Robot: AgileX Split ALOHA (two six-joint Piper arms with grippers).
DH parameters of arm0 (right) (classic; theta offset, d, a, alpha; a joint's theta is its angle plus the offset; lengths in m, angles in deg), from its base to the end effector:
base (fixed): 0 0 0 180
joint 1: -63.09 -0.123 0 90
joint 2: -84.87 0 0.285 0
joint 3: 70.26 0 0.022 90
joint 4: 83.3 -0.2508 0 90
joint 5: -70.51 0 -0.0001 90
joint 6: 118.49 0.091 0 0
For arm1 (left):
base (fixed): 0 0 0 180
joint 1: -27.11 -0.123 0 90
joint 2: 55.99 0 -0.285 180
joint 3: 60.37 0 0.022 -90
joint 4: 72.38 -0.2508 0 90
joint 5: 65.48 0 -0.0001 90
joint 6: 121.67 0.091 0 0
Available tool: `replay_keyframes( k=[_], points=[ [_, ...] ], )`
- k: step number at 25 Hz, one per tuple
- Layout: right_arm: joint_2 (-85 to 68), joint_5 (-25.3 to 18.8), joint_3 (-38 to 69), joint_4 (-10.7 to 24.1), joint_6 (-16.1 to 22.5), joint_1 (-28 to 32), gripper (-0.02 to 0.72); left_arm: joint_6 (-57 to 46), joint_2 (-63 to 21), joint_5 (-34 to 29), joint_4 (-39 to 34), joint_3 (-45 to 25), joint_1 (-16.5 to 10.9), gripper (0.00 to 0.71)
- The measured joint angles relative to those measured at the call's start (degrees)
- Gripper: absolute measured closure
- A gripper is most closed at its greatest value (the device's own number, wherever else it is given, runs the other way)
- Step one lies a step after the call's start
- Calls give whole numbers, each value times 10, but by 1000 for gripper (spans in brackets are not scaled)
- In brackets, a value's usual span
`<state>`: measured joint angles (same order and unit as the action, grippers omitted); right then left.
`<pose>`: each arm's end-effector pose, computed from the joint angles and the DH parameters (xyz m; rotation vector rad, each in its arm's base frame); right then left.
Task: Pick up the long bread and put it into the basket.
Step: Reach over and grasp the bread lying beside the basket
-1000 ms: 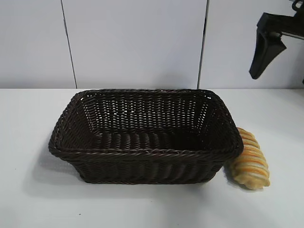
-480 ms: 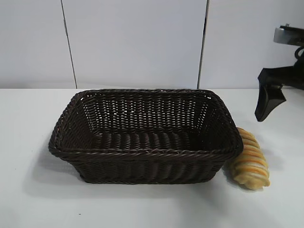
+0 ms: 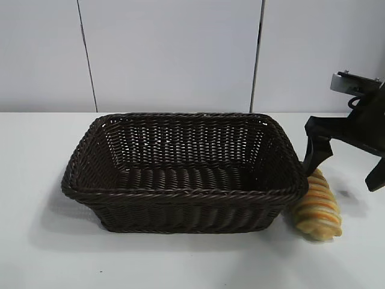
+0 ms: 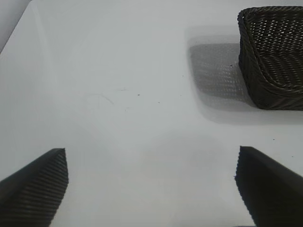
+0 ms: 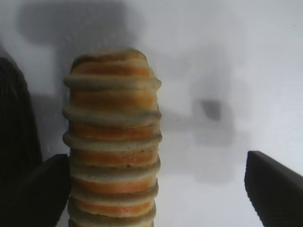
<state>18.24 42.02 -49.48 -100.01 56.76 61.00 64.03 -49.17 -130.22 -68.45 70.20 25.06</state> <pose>0.3360 0.0248 0.1401 0.1643 2.8227 0.2420 -0.0086 -0.0060 0.2677 0.0733 2.1083 -0.0021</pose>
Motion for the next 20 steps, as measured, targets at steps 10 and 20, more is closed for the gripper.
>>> replay_keyframes(
  k=[10,20],
  points=[
    [0,19,0,-13,5,-2,197,0,0,0,0,0,0,16],
    [0,25,0,-46,5,-2,199,0,0,0,0,0,0,16]
  ],
)
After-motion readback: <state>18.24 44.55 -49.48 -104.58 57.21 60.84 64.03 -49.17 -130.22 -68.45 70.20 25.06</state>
